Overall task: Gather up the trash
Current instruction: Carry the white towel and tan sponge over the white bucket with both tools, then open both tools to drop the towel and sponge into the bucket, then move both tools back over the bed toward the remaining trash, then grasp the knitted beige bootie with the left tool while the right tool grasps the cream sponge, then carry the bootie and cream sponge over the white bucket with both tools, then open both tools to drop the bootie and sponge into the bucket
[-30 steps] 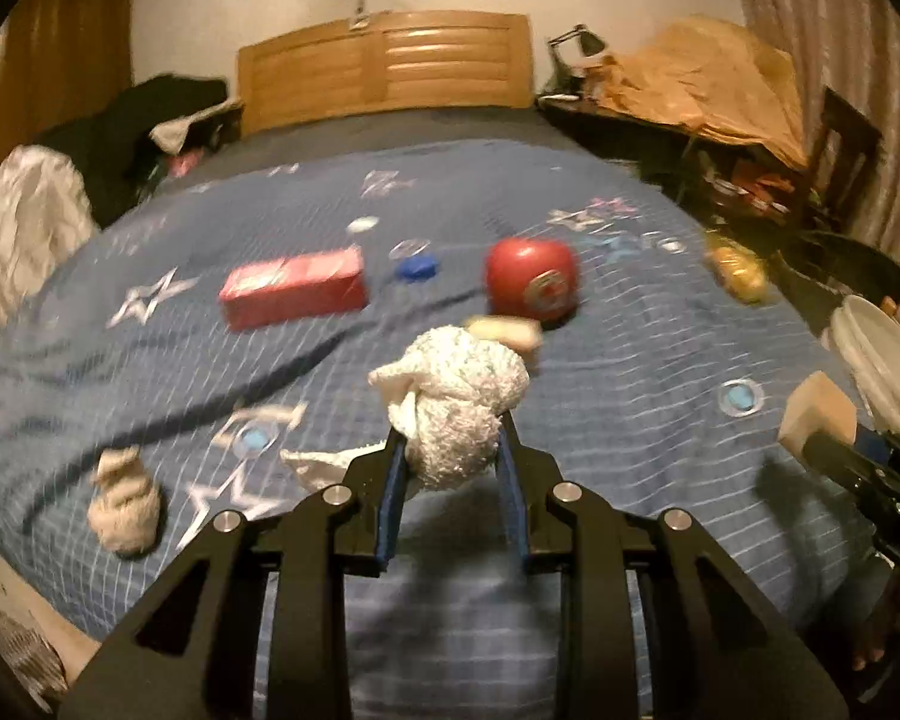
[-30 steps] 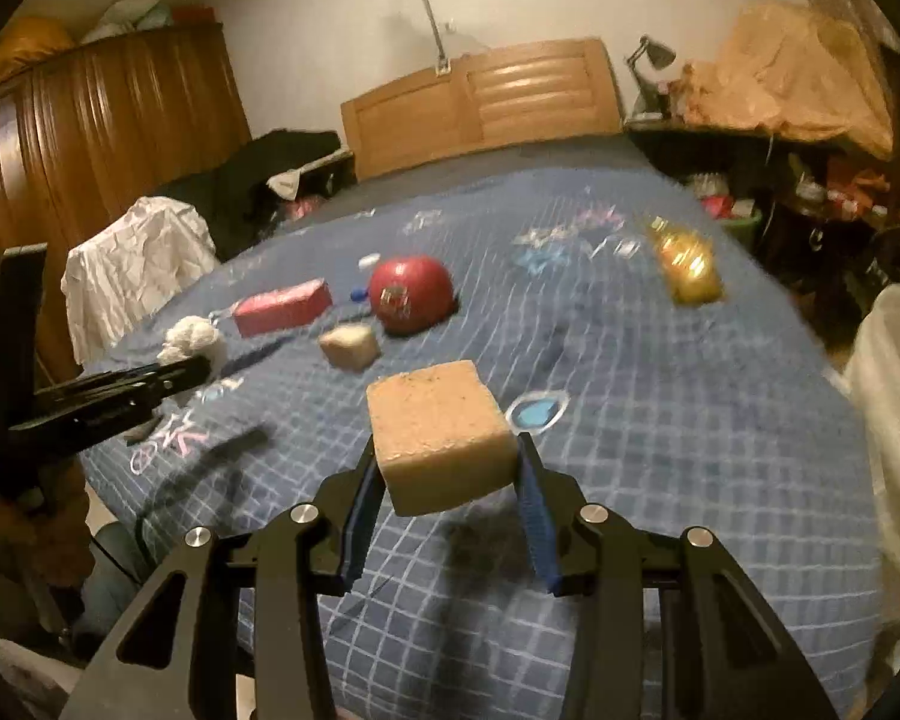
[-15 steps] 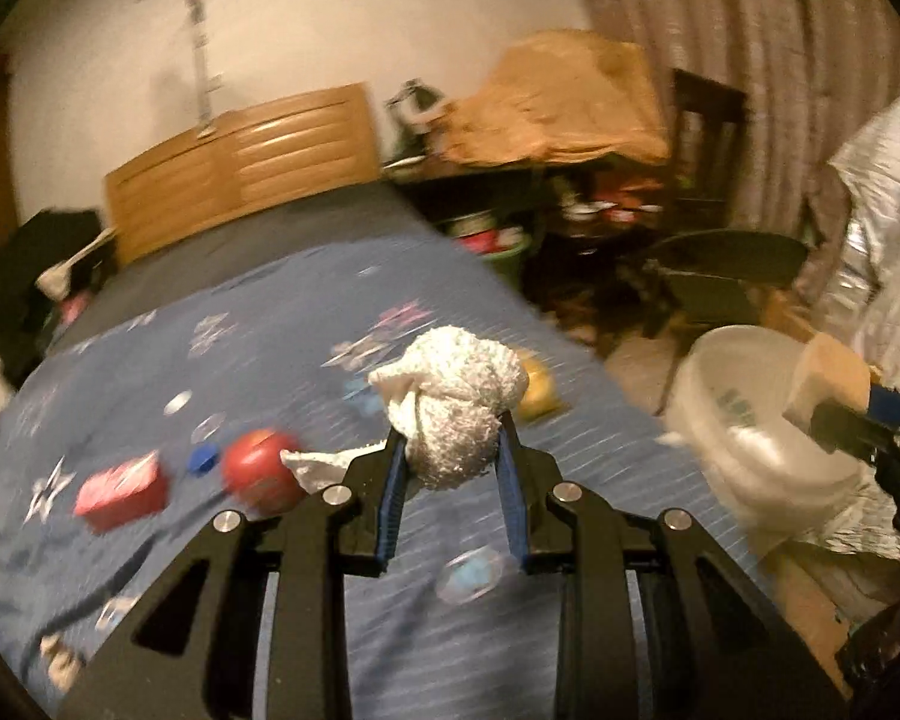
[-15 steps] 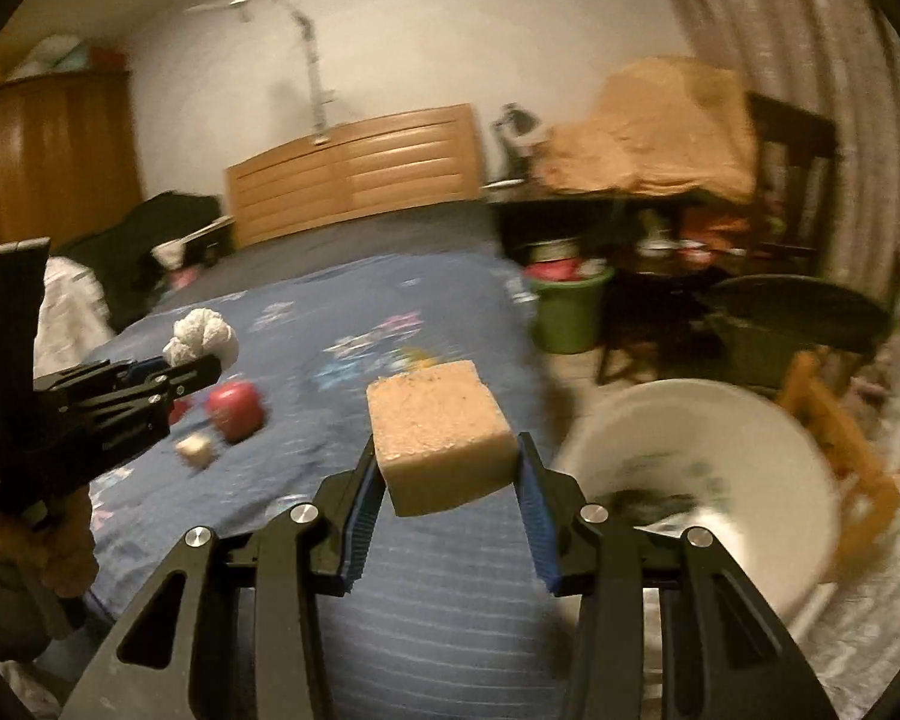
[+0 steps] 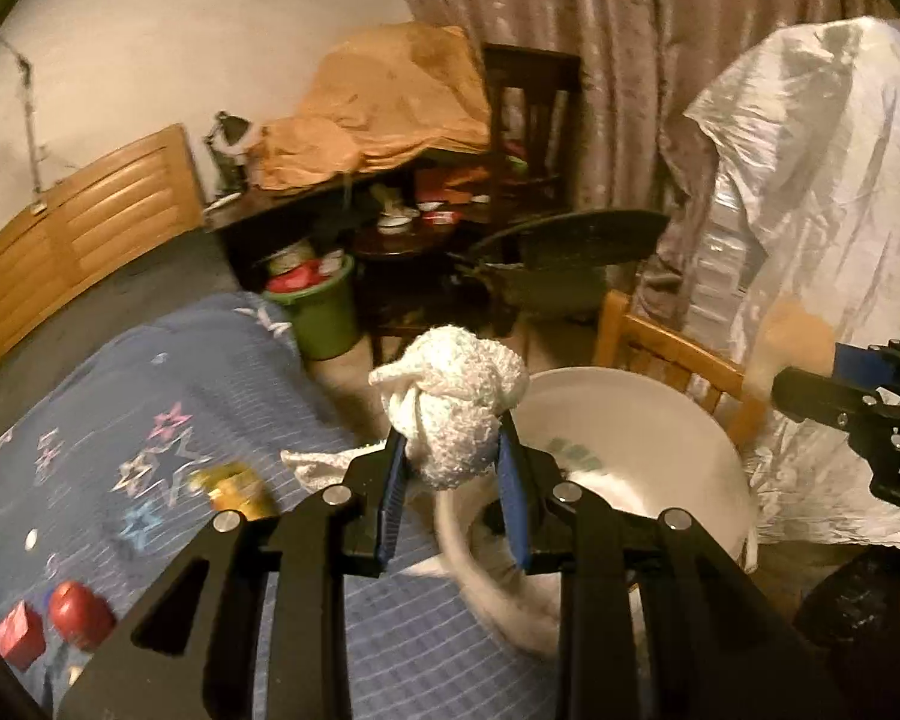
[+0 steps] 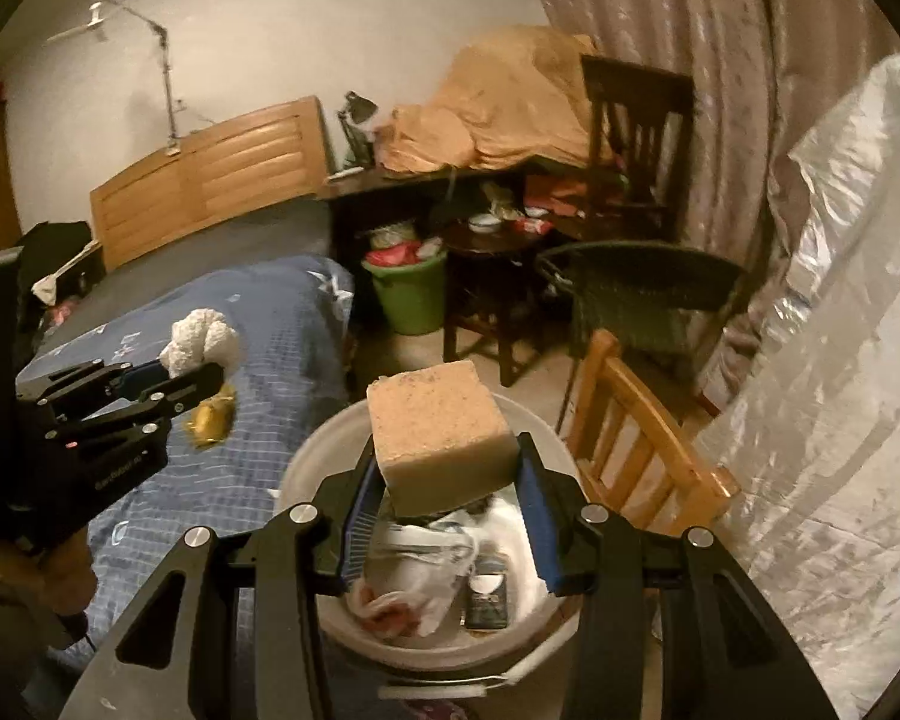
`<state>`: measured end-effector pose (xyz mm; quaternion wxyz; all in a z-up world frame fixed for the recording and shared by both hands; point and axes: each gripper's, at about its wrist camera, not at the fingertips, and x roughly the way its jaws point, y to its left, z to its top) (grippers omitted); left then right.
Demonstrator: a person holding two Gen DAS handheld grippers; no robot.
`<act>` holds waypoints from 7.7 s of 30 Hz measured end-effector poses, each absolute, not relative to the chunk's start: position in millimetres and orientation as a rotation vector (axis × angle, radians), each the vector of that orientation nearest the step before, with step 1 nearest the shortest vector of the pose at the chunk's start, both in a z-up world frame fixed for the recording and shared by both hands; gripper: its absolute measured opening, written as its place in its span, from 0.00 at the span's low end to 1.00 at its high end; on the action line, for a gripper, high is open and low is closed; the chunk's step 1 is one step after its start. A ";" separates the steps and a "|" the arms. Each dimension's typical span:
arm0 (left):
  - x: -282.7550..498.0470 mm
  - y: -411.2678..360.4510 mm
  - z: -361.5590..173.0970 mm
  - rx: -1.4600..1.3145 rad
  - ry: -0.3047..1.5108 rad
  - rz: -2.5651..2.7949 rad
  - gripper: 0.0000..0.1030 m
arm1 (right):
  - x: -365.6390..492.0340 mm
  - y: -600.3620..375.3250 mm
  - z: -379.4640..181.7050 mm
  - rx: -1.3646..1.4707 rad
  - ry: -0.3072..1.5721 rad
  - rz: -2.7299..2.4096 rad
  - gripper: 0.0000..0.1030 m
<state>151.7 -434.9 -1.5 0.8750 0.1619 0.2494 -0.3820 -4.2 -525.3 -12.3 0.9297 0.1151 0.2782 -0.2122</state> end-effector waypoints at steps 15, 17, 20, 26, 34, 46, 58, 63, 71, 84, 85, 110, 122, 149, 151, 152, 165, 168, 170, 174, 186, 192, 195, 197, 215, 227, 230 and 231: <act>159.4 -481.4 -37.3 0.411 0.601 -0.845 0.26 | 21.6 -553.1 -51.6 0.284 0.637 -0.420 0.43; 161.1 -483.4 -40.1 0.416 0.610 -0.854 0.26 | 24.1 -554.8 -52.9 0.283 0.642 -0.419 0.43; 165.2 -484.3 -42.9 0.414 0.636 -0.874 0.26 | 26.9 -554.9 -55.3 0.280 0.649 -0.417 0.43; 176.1 -484.8 -50.3 0.376 0.707 -0.941 0.26 | 33.5 -551.8 -58.8 0.271 0.660 -0.410 0.43; 182.4 -489.1 -56.1 0.353 0.745 -0.977 0.26 | 37.7 -552.1 -61.9 0.262 0.664 -0.406 0.44; 202.1 -476.7 -54.0 0.293 0.775 -0.921 0.59 | 42.6 -558.8 -66.9 0.257 0.664 -0.420 0.56; 175.3 -408.3 -42.5 0.276 0.562 -0.714 0.70 | 36.8 -523.2 -61.7 0.224 0.560 -0.396 0.56; 153.9 -328.8 -38.0 0.246 0.386 -0.530 0.82 | 33.0 -466.8 -65.0 0.156 0.448 -0.360 0.64; 145.2 -189.3 -41.5 0.184 0.393 -0.303 0.83 | 54.2 -372.2 -87.3 0.184 0.385 -0.162 0.88; 130.3 56.9 -61.7 -0.056 0.552 0.138 0.87 | 158.1 -243.8 -150.3 0.323 0.701 0.287 0.95; 128.3 75.2 -65.9 -0.080 0.565 0.171 0.87 | 164.7 -233.1 -153.6 0.310 0.723 0.304 0.96; 170.0 156.2 -148.2 -0.249 0.781 0.049 0.42 | 343.6 -53.1 -183.0 -0.185 0.905 0.641 0.35; 145.7 106.3 -103.4 -0.198 0.699 -0.050 0.39 | 217.2 -121.8 -122.2 0.007 0.754 0.417 0.33; 121.7 -17.9 -67.8 0.005 0.659 0.003 0.39 | 91.0 -147.8 -109.9 0.146 0.617 0.245 0.33; 121.6 -20.3 -61.8 0.011 0.644 0.002 0.39 | 88.7 -149.6 -105.1 0.143 0.606 0.236 0.33; 121.7 -21.7 -58.8 0.013 0.637 0.001 0.39 | 88.8 -150.7 -103.1 0.143 0.602 0.231 0.33; 136.7 -85.8 -1.6 0.047 0.509 -0.106 0.39 | 67.5 -224.3 -46.6 0.155 0.450 0.029 0.33; 141.9 -112.0 9.5 0.063 0.483 -0.140 0.39 | 56.4 -251.4 -33.9 0.169 0.419 -0.034 0.33; 146.4 -130.2 15.7 0.064 0.473 -0.165 0.39 | 47.9 -271.1 -26.2 0.172 0.401 -0.078 0.33; 151.5 -175.0 28.0 0.081 0.448 -0.228 0.39 | 32.9 -308.1 -13.5 0.174 0.371 -0.156 0.33; 156.0 -317.7 36.0 0.169 0.440 -0.479 0.39 | -5.7 -441.0 8.9 0.206 0.392 -0.390 0.33; 155.4 -387.5 24.7 0.227 0.454 -0.617 0.39 | -25.1 -495.0 1.5 0.232 0.438 -0.474 0.34; 154.4 -417.6 17.9 0.255 0.471 -0.678 0.39 | -29.2 -518.3 -5.8 0.246 0.464 -0.506 0.34; 151.7 -434.5 13.0 0.277 0.474 -0.722 0.39 | -32.0 -534.3 -10.9 0.262 0.481 -0.519 0.34; 153.5 -484.7 -40.1 0.419 0.575 -0.852 0.39 | -10.3 -563.2 -59.4 0.323 0.582 -0.499 0.34; 159.1 -486.6 -47.6 0.421 0.599 -0.851 0.43 | 10.4 -556.6 -62.3 0.305 0.587 -0.461 0.36; 163.1 -486.0 -50.6 0.406 0.613 -0.841 0.76 | 16.2 -554.7 -61.4 0.278 0.586 -0.479 0.74; 163.1 -484.8 -50.6 0.400 0.604 -0.839 0.78 | 16.4 -554.0 -60.6 0.271 0.578 -0.486 0.74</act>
